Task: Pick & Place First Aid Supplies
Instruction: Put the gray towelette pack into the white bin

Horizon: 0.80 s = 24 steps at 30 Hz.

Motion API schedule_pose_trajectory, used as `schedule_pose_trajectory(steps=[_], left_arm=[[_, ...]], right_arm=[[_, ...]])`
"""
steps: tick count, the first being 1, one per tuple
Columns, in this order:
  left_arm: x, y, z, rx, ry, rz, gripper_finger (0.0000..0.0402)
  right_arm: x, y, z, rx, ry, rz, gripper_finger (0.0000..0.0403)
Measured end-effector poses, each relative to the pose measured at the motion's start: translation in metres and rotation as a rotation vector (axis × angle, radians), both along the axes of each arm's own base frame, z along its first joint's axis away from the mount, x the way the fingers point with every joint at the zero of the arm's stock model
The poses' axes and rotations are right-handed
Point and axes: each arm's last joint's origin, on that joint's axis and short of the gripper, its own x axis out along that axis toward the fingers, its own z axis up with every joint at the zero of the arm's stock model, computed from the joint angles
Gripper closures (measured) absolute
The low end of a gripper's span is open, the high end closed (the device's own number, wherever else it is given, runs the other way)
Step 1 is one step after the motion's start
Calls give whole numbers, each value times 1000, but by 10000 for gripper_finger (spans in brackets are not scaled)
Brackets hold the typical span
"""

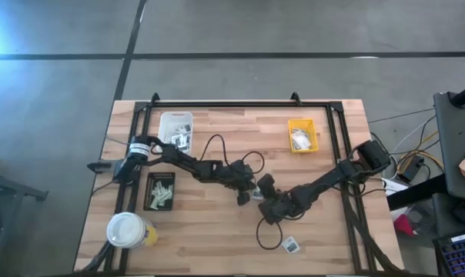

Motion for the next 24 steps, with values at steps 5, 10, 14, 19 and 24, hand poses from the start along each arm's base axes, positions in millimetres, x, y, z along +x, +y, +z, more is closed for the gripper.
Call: schedule_pose_trajectory(steps=[5, 10, 14, 19, 24], left_arm=[[0, 0, 1, -7, -2, -2, 399], [-2, 0, 10, 31, -14, -40, 399], [-4, 1, 21, 50, -23, -51, 399], [-7, 4, 35, 87, -39, -60, 399], [-11, 5, 48, 178, -42, -78, 399]], right_arm=[[0, 0, 0, 19, -15, -24, 342], [0, 2, 1, 25, -24, -22, 369], [-2, 5, 2, 27, -25, -15, 391], [-3, 6, 8, 47, -51, -27, 394], [-6, 6, 19, 75, -84, -58, 394]])
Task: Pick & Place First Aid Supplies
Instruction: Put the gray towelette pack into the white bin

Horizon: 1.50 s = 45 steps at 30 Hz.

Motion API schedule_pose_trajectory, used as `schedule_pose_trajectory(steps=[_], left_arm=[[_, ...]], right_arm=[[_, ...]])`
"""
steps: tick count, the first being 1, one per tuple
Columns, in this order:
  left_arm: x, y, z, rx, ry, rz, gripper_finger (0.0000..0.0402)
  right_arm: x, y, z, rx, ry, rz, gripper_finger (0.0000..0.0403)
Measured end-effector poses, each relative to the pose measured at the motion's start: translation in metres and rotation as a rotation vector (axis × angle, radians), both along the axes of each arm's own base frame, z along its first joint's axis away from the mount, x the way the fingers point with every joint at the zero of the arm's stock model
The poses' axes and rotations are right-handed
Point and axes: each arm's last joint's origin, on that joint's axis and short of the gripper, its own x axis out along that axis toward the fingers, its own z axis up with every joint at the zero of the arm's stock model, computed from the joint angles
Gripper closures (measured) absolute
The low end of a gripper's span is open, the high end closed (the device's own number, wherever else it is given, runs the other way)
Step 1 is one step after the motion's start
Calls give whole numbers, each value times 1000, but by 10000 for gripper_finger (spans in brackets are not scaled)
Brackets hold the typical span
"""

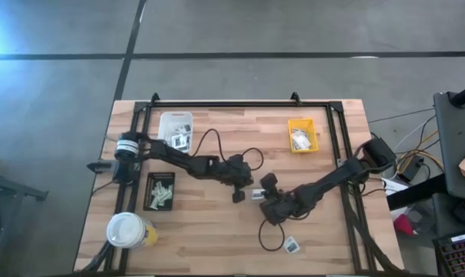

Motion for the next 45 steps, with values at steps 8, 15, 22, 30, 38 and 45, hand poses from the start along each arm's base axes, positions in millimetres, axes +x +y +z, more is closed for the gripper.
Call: schedule_pose_trajectory(steps=[8, 15, 22, 30, 38, 45], left_arm=[[-9, 2, 29, 132, -25, -11, 401], [-17, 1, 47, 178, -28, -11, 401], [-28, -3, 62, 253, -12, 35, 401], [-31, -17, 63, 287, -6, -5, 401], [-32, -27, 63, 285, -16, -32, 401], [-32, -28, 63, 266, -18, -49, 398]], right_arm=[[-16, -8, 23, 38, 5, -104, 394], [-34, -16, 48, 55, -12, -173, 394], [-57, -25, 71, 123, -53, -237, 394], [-83, -36, 69, 296, -148, -391, 394], [-82, -33, 44, 482, -264, -393, 394], [-73, -28, 38, 583, -379, -375, 394]])
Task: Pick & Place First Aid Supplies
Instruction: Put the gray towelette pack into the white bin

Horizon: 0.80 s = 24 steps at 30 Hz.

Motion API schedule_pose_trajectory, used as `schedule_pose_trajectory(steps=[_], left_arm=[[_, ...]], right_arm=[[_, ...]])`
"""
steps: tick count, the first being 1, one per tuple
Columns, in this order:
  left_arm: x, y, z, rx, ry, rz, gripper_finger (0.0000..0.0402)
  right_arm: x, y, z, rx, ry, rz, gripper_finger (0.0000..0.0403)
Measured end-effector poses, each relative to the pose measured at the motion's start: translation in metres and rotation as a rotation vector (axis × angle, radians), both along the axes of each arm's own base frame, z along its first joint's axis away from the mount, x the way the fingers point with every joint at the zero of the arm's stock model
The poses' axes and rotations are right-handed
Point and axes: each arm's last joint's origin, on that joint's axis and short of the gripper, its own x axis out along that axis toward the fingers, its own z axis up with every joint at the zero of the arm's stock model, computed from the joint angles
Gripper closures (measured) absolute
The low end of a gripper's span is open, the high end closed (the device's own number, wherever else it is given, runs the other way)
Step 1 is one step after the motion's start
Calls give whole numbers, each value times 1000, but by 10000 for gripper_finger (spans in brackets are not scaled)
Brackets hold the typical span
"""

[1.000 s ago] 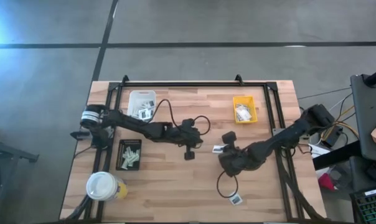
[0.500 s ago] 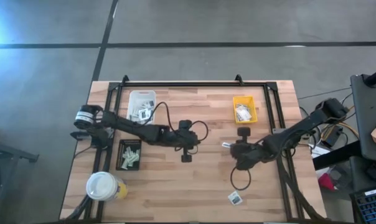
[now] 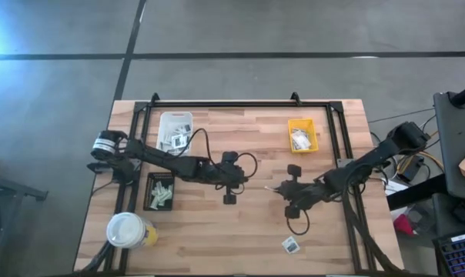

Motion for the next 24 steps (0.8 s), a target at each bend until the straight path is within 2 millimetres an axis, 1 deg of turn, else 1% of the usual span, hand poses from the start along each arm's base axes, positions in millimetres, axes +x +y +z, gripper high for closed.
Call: schedule_pose_trajectory(steps=[4, 9, 12, 15, 19, 24], left_arm=[[0, -2, 0, -24, -1, -55, 379], [0, -3, 1, -36, -2, -78, 336], [1, -3, 1, -40, -14, -77, 311], [2, -4, 2, -82, -22, -84, 292], [2, -6, 3, -150, -28, -120, 281], [3, -7, 4, -156, -40, -137, 280]], right_arm=[[5, 2, -1, 20, -41, 1, 394], [9, 4, -3, 26, -77, 4, 394], [16, 8, -2, 17, -143, 38, 394], [24, 12, -3, -15, -196, 78, 394], [31, 13, -7, -79, -230, 46, 394], [38, 15, -12, -103, -217, 38, 394]])
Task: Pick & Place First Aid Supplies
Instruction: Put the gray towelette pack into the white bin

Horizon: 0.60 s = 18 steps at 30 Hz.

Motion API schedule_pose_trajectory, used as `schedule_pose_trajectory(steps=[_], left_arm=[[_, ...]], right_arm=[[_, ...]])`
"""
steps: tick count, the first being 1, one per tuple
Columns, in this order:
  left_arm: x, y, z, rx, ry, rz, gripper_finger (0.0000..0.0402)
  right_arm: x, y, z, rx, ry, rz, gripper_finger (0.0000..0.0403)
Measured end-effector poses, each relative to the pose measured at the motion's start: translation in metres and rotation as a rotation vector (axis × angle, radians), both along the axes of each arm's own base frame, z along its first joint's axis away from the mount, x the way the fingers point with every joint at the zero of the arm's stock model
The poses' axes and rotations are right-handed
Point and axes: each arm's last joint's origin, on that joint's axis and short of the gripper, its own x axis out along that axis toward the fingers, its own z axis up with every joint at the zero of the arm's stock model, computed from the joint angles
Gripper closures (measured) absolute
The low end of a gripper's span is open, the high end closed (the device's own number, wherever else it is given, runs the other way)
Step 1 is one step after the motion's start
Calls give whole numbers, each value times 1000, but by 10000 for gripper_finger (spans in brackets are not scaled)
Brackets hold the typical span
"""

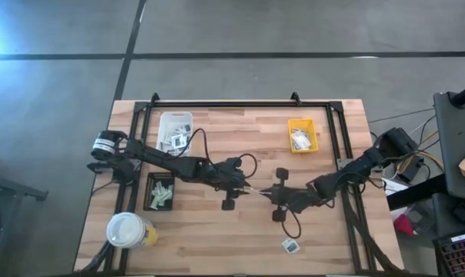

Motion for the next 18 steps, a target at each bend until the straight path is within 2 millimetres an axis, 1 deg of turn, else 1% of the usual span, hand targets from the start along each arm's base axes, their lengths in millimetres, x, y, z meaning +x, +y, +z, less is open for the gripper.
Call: schedule_pose_trajectory(steps=[8, 12, 18], left_arm=[[1, 0, 1, -1, -17, 0, 280], [1, 0, 2, 2, -21, -2, 280], [2, 0, 3, 1, -35, -2, 280]], right_arm=[[5, 1, 2, 3, -22, -8, 394], [8, -2, 6, 21, -69, -33, 394], [13, -8, 8, 70, -107, -74, 394]])
